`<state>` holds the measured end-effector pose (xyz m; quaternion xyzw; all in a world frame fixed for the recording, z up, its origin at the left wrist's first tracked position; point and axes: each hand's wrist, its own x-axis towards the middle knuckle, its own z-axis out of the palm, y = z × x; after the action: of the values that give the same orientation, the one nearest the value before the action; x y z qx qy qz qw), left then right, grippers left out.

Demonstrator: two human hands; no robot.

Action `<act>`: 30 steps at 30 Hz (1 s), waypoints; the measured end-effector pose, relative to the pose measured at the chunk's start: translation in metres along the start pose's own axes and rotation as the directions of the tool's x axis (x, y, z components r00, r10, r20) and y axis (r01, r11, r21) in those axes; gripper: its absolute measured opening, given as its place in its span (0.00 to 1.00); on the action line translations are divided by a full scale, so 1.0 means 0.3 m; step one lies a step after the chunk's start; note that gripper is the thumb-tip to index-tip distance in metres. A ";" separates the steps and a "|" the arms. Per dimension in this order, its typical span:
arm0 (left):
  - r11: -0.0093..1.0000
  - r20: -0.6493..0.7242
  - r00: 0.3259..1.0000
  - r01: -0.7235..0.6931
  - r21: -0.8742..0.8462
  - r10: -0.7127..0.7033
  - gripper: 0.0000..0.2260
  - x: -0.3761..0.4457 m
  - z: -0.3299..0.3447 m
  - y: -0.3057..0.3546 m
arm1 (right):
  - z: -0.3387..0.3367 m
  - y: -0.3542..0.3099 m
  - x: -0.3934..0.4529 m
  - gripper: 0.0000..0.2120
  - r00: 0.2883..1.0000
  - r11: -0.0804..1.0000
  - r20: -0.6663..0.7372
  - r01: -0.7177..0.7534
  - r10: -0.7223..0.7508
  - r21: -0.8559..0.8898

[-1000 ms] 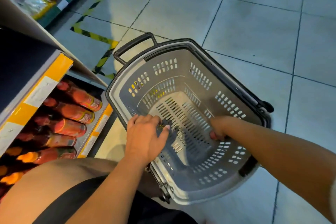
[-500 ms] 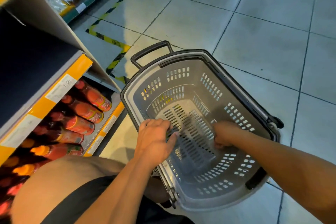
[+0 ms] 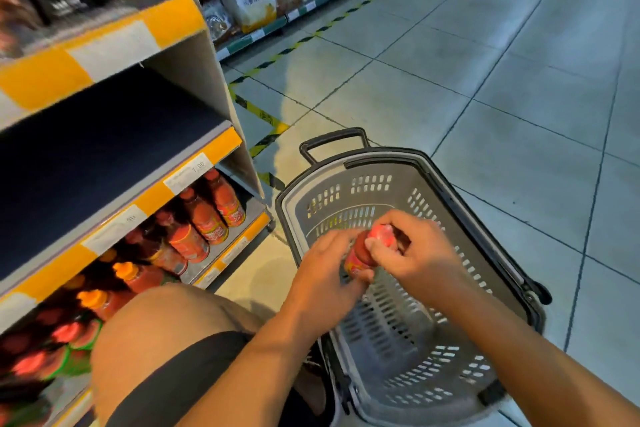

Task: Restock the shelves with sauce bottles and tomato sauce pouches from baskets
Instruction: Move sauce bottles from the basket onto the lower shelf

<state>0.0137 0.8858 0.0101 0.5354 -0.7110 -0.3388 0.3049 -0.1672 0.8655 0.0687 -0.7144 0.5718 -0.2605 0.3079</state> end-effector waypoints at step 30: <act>0.855 -0.921 0.073 0.407 -0.322 -0.382 0.20 -1.398 -1.029 -0.129 | 1.119 -1.214 -0.110 0.15 0.352 0.557 0.533 0.777 -0.770 0.292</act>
<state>0.3820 1.2363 0.1297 0.7985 -0.1891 0.0117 0.5714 0.3081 1.0024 0.1103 -0.9417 0.0368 -0.1264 0.3097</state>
